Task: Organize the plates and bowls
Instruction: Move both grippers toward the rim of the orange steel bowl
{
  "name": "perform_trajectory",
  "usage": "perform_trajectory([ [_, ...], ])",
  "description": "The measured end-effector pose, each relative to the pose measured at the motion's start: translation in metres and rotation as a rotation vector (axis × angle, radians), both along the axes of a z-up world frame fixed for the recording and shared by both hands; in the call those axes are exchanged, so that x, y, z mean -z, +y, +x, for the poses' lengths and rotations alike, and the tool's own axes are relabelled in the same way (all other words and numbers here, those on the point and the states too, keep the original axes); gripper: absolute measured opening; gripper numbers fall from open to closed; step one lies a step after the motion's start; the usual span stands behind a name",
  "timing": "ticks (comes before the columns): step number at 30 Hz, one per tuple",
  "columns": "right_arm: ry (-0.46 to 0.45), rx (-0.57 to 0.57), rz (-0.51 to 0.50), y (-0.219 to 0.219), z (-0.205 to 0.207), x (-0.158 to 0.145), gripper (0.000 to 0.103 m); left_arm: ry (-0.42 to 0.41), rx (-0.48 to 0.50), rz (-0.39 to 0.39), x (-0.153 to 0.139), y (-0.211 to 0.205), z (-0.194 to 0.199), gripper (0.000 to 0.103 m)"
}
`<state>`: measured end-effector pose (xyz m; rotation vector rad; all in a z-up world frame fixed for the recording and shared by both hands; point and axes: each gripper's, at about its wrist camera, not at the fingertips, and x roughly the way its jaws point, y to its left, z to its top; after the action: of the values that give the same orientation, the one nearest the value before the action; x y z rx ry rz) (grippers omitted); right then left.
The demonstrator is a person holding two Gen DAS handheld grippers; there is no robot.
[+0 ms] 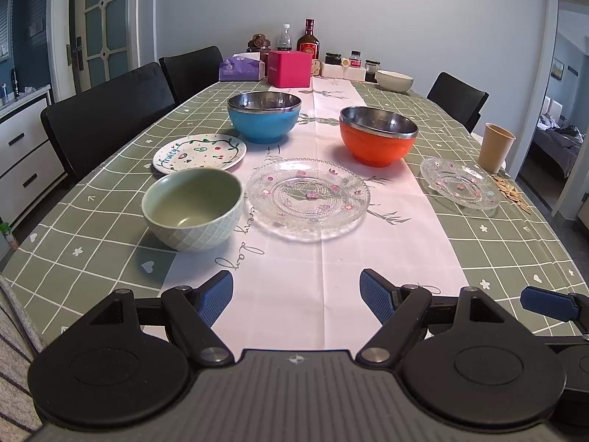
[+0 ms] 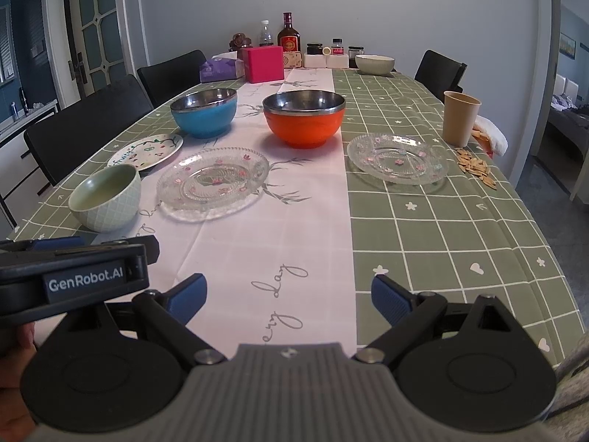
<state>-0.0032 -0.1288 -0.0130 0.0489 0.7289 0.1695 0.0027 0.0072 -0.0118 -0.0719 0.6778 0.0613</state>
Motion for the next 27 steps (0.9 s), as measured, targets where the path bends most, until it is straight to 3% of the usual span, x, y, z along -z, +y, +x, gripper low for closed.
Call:
perform_trajectory([
  [11, 0.001, -0.011, 0.064, 0.003, 0.002, -0.008, 0.090, -0.030, 0.004, -0.044, -0.015, 0.015, -0.005, 0.092],
  [19, -0.059, -0.011, -0.030, 0.013, 0.005, -0.028, 0.090, -0.037, 0.000, -0.029, -0.035, 0.023, -0.007, 0.092],
  [27, 0.011, -0.065, -0.014, -0.002, 0.035, -0.046, 0.090, 0.003, 0.132, 0.026, -0.068, 0.045, 0.007, 0.092],
])
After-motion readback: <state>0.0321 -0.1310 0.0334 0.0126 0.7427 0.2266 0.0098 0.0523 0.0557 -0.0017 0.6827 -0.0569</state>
